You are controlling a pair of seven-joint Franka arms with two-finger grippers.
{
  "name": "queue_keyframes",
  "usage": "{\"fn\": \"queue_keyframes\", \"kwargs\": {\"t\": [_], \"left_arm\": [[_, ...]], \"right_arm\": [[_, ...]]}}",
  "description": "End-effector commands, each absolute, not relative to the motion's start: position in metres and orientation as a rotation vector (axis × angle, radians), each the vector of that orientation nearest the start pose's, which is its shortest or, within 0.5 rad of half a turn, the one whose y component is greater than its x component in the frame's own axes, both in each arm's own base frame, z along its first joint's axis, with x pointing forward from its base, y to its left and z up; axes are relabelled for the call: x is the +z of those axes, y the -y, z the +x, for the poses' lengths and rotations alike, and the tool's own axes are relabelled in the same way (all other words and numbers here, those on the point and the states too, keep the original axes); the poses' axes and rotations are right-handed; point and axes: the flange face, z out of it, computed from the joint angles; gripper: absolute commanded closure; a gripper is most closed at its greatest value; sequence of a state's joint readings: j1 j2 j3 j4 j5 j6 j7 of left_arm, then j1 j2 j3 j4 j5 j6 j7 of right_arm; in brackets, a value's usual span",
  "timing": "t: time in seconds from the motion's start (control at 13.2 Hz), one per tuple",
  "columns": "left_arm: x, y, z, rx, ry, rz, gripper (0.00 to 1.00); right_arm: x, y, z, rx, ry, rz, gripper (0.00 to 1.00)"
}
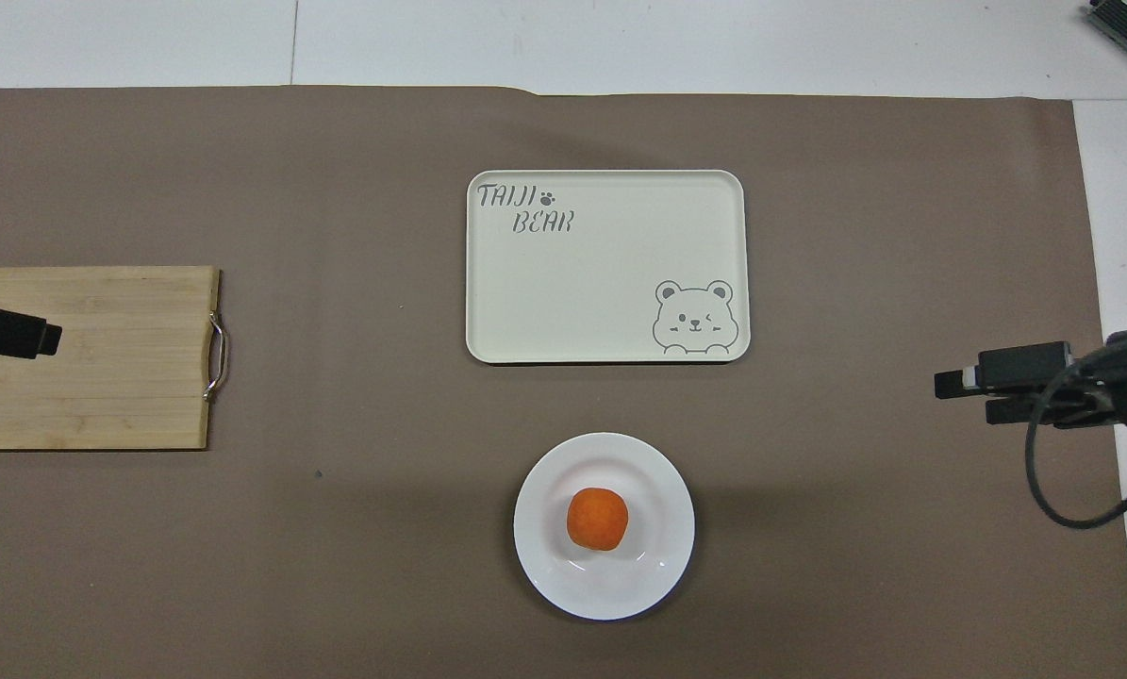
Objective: Place orange and plate with both arms
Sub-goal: 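Reach the right gripper to the rim of the white plate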
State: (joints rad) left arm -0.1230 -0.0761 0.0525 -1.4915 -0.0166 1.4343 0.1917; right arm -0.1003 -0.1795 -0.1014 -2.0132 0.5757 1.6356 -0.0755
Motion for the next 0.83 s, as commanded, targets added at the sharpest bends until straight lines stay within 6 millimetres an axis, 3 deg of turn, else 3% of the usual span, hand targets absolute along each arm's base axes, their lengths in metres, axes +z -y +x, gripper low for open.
{"fn": "queue_keyframes", "kwargs": {"t": [0.0, 0.38, 0.76], "left_arm": [[0.687, 0.035, 0.507, 0.006, -0.398, -3.128, 0.0], [0.681, 0.027, 0.519, 0.025, -0.367, -3.113, 0.0], [0.694, 0.029, 0.526, 0.042, -0.365, -3.114, 0.0]], "right_arm": [[0.502, 0.034, 0.445, 0.093, -0.261, -2.439, 0.0], [0.452, 0.027, 0.43, 0.125, -0.244, -2.363, 0.0], [0.414, -0.012, 0.42, 0.096, -0.247, -2.32, 0.0]]}}
